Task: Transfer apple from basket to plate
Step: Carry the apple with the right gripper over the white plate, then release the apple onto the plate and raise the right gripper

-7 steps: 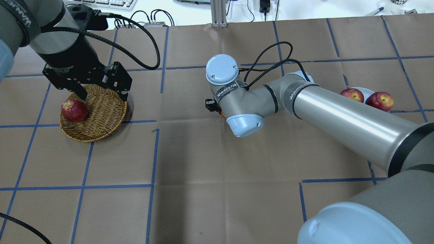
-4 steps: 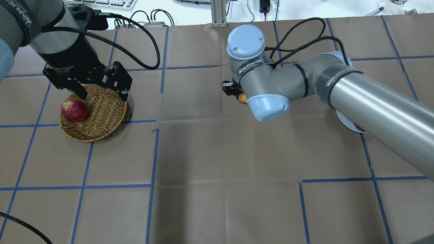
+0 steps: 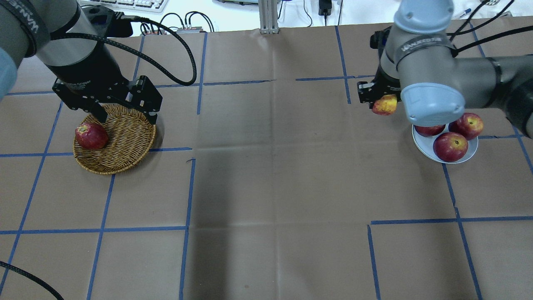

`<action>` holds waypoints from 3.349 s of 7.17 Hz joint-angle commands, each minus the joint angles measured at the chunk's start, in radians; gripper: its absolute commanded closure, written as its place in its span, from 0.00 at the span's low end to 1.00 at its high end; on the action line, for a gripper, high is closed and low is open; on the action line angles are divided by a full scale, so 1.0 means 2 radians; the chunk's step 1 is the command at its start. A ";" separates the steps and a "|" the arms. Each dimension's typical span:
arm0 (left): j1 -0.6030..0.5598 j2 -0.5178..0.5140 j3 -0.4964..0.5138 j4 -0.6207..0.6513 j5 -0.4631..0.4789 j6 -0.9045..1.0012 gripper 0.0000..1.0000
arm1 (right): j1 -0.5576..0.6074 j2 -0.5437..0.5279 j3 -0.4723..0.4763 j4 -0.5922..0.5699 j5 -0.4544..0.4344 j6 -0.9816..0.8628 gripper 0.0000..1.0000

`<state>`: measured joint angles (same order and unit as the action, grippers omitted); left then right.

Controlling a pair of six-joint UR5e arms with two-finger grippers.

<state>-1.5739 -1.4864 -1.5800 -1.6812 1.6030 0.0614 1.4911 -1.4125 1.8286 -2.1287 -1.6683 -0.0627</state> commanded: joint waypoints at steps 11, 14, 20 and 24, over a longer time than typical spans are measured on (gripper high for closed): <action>0.001 -0.001 0.000 0.000 0.000 0.000 0.01 | -0.206 0.050 0.034 -0.038 0.089 -0.262 0.54; 0.001 -0.001 0.000 0.000 0.000 0.000 0.01 | -0.206 0.050 0.034 -0.041 0.089 -0.262 0.24; 0.001 -0.001 0.000 0.000 0.000 0.000 0.01 | -0.176 -0.023 -0.037 0.090 0.082 -0.228 0.00; 0.001 -0.002 0.000 0.000 0.000 0.000 0.01 | -0.056 -0.088 -0.073 0.229 0.071 -0.085 0.00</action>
<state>-1.5723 -1.4893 -1.5800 -1.6812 1.6030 0.0614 1.2893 -1.5408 1.6893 -1.7447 -1.5218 -0.3671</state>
